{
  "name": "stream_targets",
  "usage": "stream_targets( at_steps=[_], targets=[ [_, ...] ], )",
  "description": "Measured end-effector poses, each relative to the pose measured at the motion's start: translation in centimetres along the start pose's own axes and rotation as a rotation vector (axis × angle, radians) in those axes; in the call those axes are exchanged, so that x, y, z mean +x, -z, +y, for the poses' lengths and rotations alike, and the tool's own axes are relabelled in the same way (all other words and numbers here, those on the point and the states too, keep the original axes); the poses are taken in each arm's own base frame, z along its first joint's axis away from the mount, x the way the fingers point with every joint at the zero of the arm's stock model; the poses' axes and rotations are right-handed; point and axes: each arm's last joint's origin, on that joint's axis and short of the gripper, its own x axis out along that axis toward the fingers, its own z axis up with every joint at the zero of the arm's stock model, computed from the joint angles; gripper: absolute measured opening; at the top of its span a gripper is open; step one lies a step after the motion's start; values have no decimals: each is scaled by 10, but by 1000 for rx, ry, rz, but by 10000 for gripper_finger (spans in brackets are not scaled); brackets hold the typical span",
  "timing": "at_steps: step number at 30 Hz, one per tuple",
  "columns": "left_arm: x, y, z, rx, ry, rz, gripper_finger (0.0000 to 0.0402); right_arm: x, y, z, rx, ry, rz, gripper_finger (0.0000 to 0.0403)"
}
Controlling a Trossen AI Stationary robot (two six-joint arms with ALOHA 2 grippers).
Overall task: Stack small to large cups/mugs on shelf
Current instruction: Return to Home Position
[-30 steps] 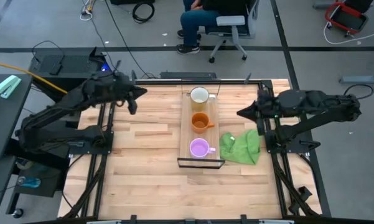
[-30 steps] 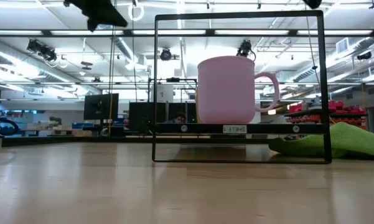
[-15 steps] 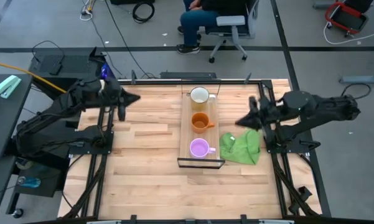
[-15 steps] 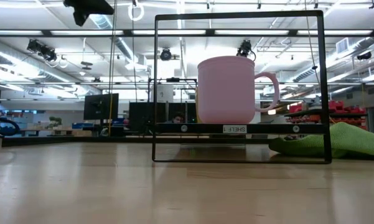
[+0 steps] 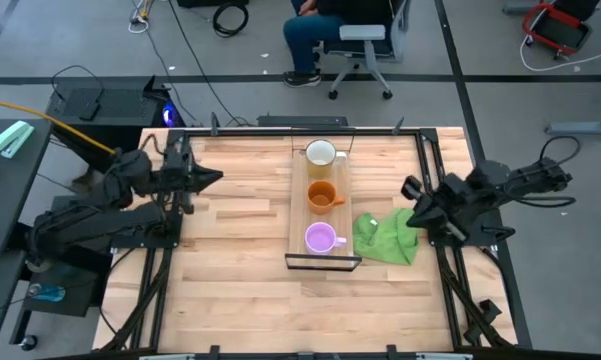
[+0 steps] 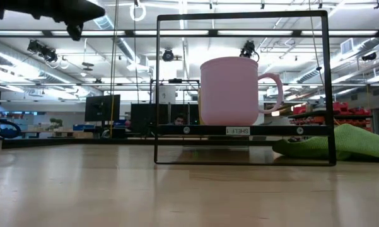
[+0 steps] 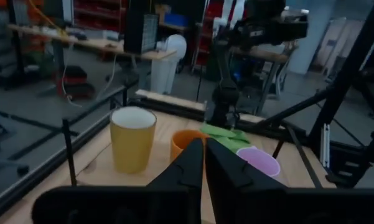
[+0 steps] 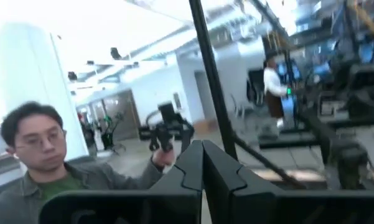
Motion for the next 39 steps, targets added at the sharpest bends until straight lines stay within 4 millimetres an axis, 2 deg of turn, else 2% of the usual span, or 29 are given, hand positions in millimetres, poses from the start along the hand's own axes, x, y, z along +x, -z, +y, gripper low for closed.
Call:
stream_targets(
  at_steps=[3, 13, 20, 31, 39],
  targets=[
    [-10, 2, -2, 16, 9, -59, 29, -14, 1, 3, -32, -20, -56, 12],
    [-49, -4, -12, 86, 36, -238, 26, -69, -13, 20, -151, -91, -223, 12],
    [-73, 2, -17, 96, 40, -285, 28, -87, -12, 23, -154, -94, -237, 12],
    [-64, 14, -11, 79, -24, -224, 28, -99, -11, 26, -160, -100, -257, 12],
    [-49, 37, 2, 67, -254, -179, 28, -96, -7, 24, -182, -93, -255, 12]
  ],
)
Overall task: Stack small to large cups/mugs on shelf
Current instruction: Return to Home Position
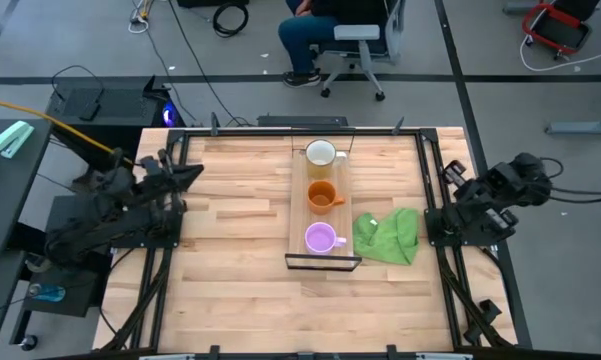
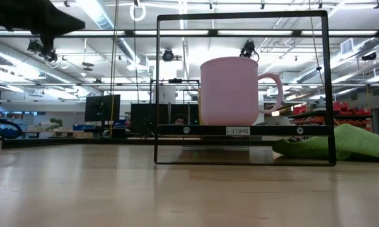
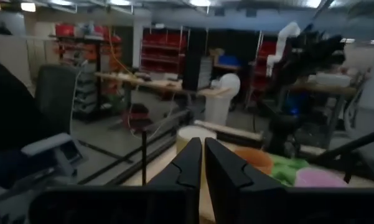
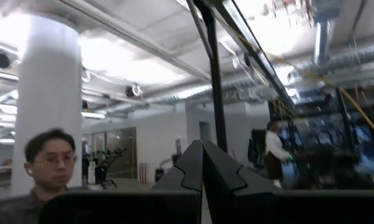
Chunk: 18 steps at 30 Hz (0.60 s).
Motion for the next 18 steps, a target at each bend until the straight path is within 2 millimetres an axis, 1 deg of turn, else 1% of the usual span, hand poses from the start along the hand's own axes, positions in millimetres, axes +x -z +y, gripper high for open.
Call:
stream_targets(
  at_steps=[3, 6, 9, 11, 15, 18],
  targets=[
    [5, 8, 1, 0, -22, -19, 32, 2, 17, -5, 10, 43, 40, 12],
    [11, 23, 3, 1, -39, -5, 34, 4, 36, -9, 13, 70, 48, 12],
    [15, 31, 5, -1, -75, -17, 31, 5, 54, -13, 14, 84, 58, 12],
    [17, 39, 7, 1, -94, 8, 28, 5, 64, -15, 21, 99, 65, 12],
    [20, 50, 10, -18, -123, 35, 23, 3, 90, -22, 57, 192, 110, 12],
    [22, 61, 13, -36, -143, 63, 25, 1, 104, -26, 62, 220, 125, 12]
  ],
)
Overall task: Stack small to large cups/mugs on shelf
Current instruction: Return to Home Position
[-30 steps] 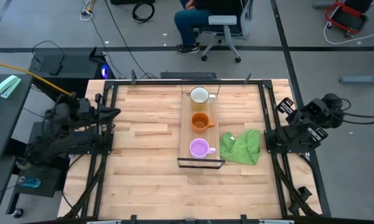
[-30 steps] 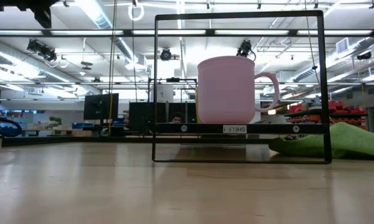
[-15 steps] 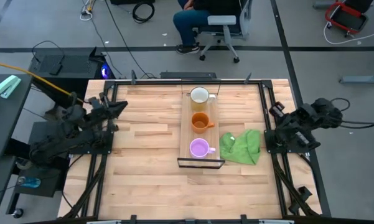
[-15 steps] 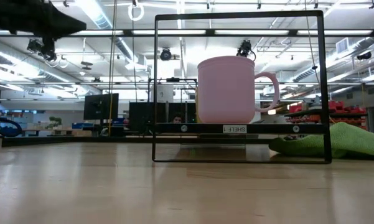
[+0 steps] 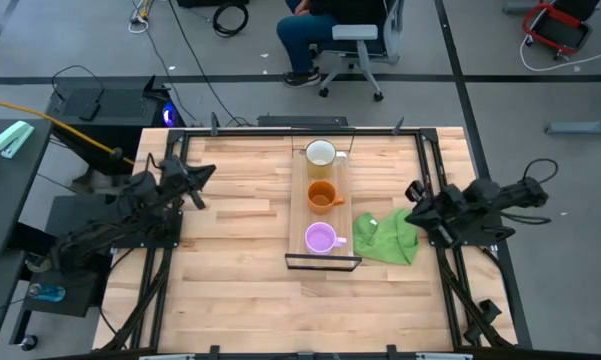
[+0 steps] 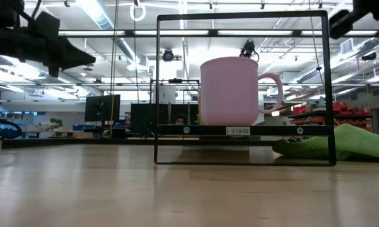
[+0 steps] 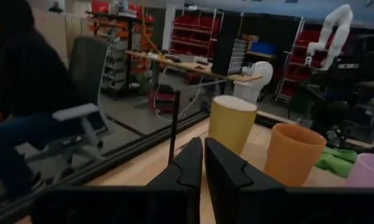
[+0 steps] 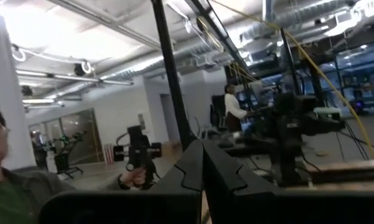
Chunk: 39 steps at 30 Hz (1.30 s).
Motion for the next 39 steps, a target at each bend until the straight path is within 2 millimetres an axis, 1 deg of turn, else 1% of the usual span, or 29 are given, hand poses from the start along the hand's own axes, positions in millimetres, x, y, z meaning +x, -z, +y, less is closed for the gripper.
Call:
stream_targets(
  at_steps=[4, 7, 12, 17, 21, 25, 28, 32, 39],
  targets=[
    [2, 9, 3, 0, -26, 28, 31, 0, 14, -5, -5, 23, 17, 12],
    [2, 8, 4, 0, -29, 19, 34, -1, 24, -9, -1, 48, 31, 12],
    [2, 10, 5, 0, -20, 41, 30, -2, 34, -15, -3, 91, 51, 12],
    [3, 13, 5, 0, -24, 69, 23, -3, 37, -18, -14, 118, 67, 12],
    [8, 30, 6, -23, 3, 65, 27, -3, 37, -20, -21, 129, 66, 12],
    [10, 29, 6, -19, 25, 42, 33, -3, 38, -20, -27, 135, 76, 12],
    [10, 24, 5, -15, 31, 10, 34, -3, 39, -20, -49, 136, 88, 12],
    [10, 29, 6, 10, 26, 41, 29, -4, 42, -22, -89, 146, 118, 12],
    [10, 29, 6, 81, 3, 37, 24, -6, 43, -31, -164, 245, 148, 12]
  ],
)
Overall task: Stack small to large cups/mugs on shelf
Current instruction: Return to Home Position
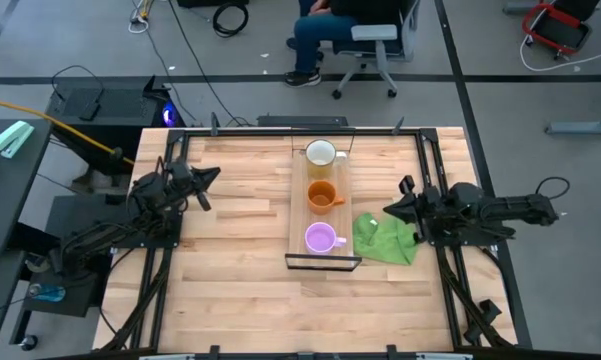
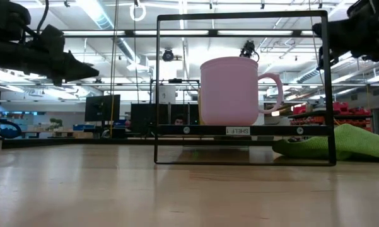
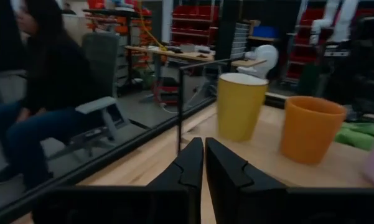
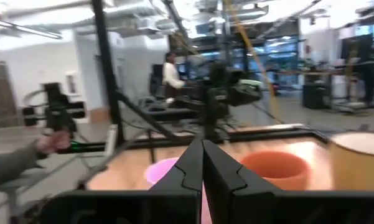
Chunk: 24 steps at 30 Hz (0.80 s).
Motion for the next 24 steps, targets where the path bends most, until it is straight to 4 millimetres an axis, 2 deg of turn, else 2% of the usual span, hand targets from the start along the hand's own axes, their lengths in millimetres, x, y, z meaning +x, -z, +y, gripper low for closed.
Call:
stream_targets(
  at_steps=[9, 24],
  targets=[
    [0, -2, 4, 151, -154, -13, 35, -2, 4, -15, -71, 158, 44, 12],
    [0, -1, 5, 169, -163, -7, 31, -3, 4, -22, -331, 224, 77, 12]
  ],
)
